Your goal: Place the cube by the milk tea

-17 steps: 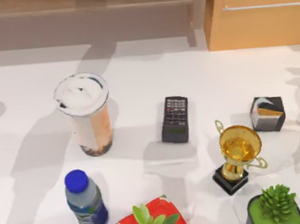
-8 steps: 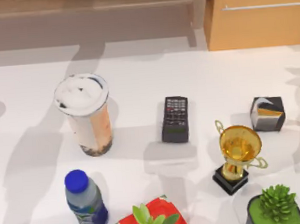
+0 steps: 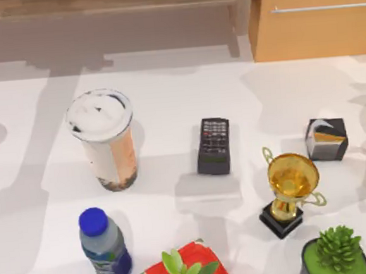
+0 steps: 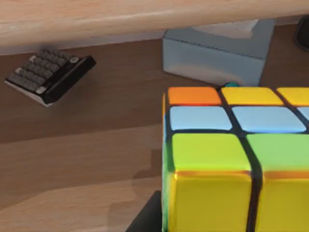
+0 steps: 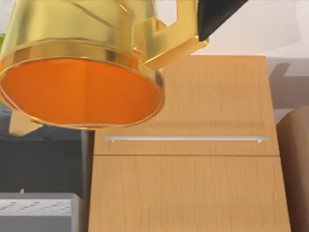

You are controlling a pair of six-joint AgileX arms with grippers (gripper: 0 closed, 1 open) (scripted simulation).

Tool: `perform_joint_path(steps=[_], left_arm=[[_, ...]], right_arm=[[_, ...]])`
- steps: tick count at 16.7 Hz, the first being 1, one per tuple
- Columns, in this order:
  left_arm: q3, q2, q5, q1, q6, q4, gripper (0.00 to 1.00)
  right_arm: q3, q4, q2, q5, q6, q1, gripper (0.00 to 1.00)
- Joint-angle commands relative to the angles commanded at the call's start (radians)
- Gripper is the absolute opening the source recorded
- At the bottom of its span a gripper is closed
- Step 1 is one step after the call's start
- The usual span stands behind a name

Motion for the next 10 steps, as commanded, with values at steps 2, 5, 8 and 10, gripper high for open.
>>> perform_joint_path(steps=[2,5,8,10], left_arm=[[-0.099,0.029,0.025,0.057,-0.011,-0.156,0.00],[-0.238,0.136,0.032,0.117,-0.031,-0.316,0.00],[-0.325,0.241,0.023,0.120,-0.050,-0.386,0.00],[-0.353,0.271,0.021,0.111,-0.057,-0.396,0.00]], right_arm=[[0.000,0.000,0.000,0.000,0.000,0.000,1.00],[0.000,0.000,0.000,0.000,0.000,0.000,1.00],[0.000,0.000,0.000,0.000,0.000,0.000,1.00],[0.000,0.000,0.000,0.000,0.000,0.000,1.00]])
